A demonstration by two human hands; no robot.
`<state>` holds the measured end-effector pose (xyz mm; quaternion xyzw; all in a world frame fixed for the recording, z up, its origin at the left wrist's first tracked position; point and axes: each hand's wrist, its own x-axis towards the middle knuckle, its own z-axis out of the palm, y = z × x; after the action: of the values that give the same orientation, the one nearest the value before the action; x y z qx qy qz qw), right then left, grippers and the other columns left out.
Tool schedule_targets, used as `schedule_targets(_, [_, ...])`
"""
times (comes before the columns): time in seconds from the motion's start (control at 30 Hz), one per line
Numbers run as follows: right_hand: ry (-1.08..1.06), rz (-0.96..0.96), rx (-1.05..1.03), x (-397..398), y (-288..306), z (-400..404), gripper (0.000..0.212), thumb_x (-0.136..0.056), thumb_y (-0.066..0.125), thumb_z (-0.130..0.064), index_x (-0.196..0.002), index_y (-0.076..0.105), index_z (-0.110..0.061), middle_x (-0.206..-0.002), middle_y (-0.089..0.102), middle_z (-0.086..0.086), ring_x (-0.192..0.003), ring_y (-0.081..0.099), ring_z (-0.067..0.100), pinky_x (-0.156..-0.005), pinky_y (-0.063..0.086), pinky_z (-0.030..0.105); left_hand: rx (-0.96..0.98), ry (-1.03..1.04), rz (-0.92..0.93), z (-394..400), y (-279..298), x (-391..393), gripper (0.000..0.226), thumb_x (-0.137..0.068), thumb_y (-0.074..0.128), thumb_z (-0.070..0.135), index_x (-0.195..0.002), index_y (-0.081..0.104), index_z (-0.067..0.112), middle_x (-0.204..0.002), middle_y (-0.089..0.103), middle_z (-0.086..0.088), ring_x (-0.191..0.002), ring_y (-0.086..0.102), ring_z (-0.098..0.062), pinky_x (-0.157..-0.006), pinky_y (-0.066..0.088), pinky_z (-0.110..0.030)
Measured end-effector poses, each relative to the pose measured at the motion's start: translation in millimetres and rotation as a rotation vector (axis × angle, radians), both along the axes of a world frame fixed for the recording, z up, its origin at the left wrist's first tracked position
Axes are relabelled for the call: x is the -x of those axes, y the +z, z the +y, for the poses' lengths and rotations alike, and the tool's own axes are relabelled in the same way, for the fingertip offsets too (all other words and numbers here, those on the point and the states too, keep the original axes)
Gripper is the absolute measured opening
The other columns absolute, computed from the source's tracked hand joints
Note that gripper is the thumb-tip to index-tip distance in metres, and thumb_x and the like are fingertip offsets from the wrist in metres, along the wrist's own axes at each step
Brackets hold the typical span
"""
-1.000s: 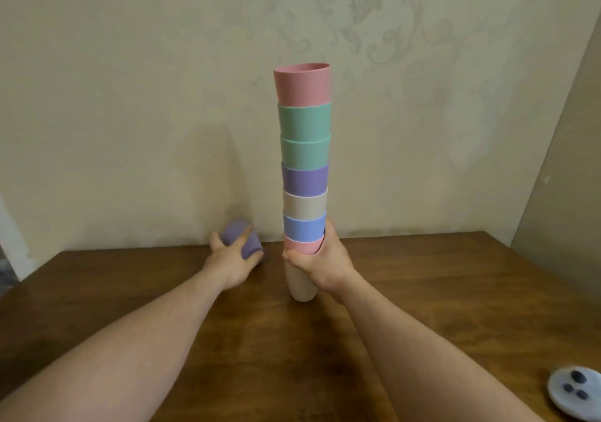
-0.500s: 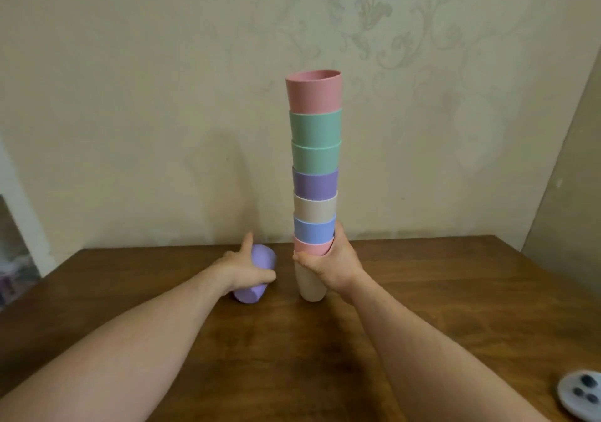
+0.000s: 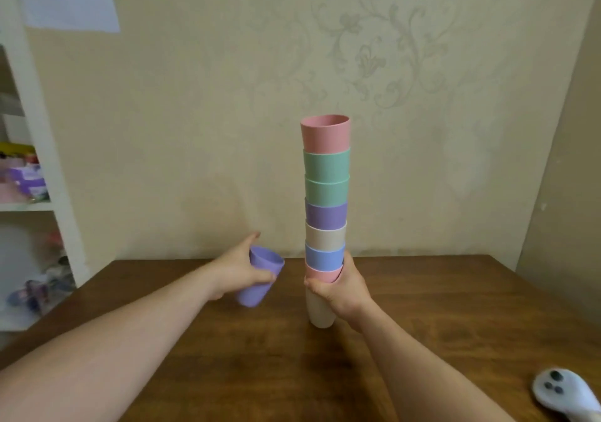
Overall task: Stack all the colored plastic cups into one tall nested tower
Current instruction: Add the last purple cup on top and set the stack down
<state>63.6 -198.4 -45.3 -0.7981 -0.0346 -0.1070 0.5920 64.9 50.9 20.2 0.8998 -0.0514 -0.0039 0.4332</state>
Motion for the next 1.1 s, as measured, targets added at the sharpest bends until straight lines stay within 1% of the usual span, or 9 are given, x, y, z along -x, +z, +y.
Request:
schedule_targets(0.1, [0.004, 0.007, 0.004, 8, 1, 0, 0.074, -0.066, 0.096, -0.039, -0.128, 0.056, -0.042, -0.115, 0.075, -0.013, -0.104, 0.074, 0.013, -0.096, 0.064, 0.046, 0.383, 0.108, -0.258, -13, 61, -2, 0.082, -0.072, 0.098, 0.019, -0.144, 0.06, 0.013, -0.132, 0.075, -0.008, -0.126, 0.072, -0.03, -0.093, 0.058, -0.033])
schedule_targets(0.3, [0.019, 0.013, 0.004, 15, 2, -2, 0.076, -0.061, 0.093, -0.044, -0.128, 0.056, -0.044, -0.115, 0.075, -0.013, -0.105, 0.074, 0.014, -0.094, 0.064, 0.046, 0.84, 0.187, -0.768, -56, 205, 41, 0.066, -0.085, 0.086, 0.037, -0.139, 0.05, 0.022, -0.128, 0.067, 0.009, -0.11, 0.069, -0.003, -0.094, 0.055, -0.02])
schedule_targets(0.37, [0.024, 0.017, 0.007, 15, 1, -2, 0.074, -0.063, 0.094, -0.042, -0.127, 0.056, -0.044, -0.116, 0.074, -0.012, -0.105, 0.074, 0.013, -0.094, 0.064, 0.045, 0.905, 0.113, -0.786, -70, 235, 55, 0.078, -0.073, 0.087, 0.051, -0.135, 0.055, 0.018, -0.128, 0.072, 0.003, -0.116, 0.074, -0.013, -0.101, 0.061, -0.034])
schedule_targets(0.43, [0.026, 0.016, 0.005, 14, 1, -2, 0.074, -0.065, 0.094, -0.04, -0.127, 0.055, -0.044, -0.117, 0.074, -0.012, -0.105, 0.074, 0.012, -0.094, 0.064, 0.044, 0.824, 0.032, -0.785, -85, 244, 63, 0.084, -0.068, 0.09, 0.051, -0.136, 0.058, 0.014, -0.128, 0.073, -0.002, -0.117, 0.075, -0.016, -0.102, 0.063, -0.038])
schedule_targets(0.53, [0.033, 0.008, 0.007, 14, 1, -2, 0.077, -0.067, 0.095, -0.039, -0.131, 0.054, -0.044, -0.117, 0.073, -0.014, -0.106, 0.073, 0.012, -0.095, 0.064, 0.044, 0.631, -0.028, -0.741, -105, 235, 61, 0.078, -0.086, 0.092, 0.032, -0.151, 0.05, 0.016, -0.134, 0.069, 0.004, -0.111, 0.07, -0.004, -0.091, 0.061, -0.022])
schedule_targets(0.6, [0.032, 0.008, 0.002, 14, 1, -2, 0.077, -0.067, 0.096, -0.037, -0.132, 0.054, -0.043, -0.116, 0.074, -0.014, -0.106, 0.073, 0.012, -0.095, 0.064, 0.043, 0.604, -0.036, -0.681, -115, 224, 51, 0.081, -0.088, 0.091, 0.029, -0.155, 0.047, 0.019, -0.137, 0.068, 0.005, -0.116, 0.07, -0.008, -0.097, 0.061, -0.027])
schedule_targets(0.67, [0.031, 0.008, -0.001, 14, -1, -3, 0.077, -0.069, 0.096, -0.035, -0.133, 0.054, -0.042, -0.117, 0.074, -0.014, -0.106, 0.073, 0.012, -0.096, 0.064, 0.044, 0.591, -0.047, -0.61, -123, 215, 40, 0.084, -0.086, 0.092, 0.031, -0.156, 0.046, 0.02, -0.136, 0.068, 0.005, -0.12, 0.07, -0.014, -0.101, 0.061, -0.034])
schedule_targets(0.83, [0.037, 0.005, 0.016, 14, -1, 0, 0.078, -0.066, 0.095, -0.043, -0.131, 0.052, -0.047, -0.117, 0.072, -0.015, -0.107, 0.072, 0.013, -0.097, 0.064, 0.045, 0.633, -0.062, -0.54, -132, 201, 30, 0.079, -0.093, 0.085, 0.033, -0.156, 0.037, 0.029, -0.125, 0.065, 0.012, -0.106, 0.07, -0.009, -0.085, 0.057, -0.026])
schedule_targets(1.1, [0.034, -0.01, -0.008, 18, -6, -1, 0.083, -0.069, 0.096, -0.04, -0.135, 0.047, -0.05, -0.122, 0.071, -0.018, -0.111, 0.071, 0.01, -0.1, 0.062, 0.042, 0.505, -0.056, -0.576, -131, 137, 21, 0.094, -0.085, 0.084, 0.05, -0.159, 0.026, 0.044, -0.129, 0.069, 0.019, -0.111, 0.075, -0.013, -0.095, 0.062, -0.039])
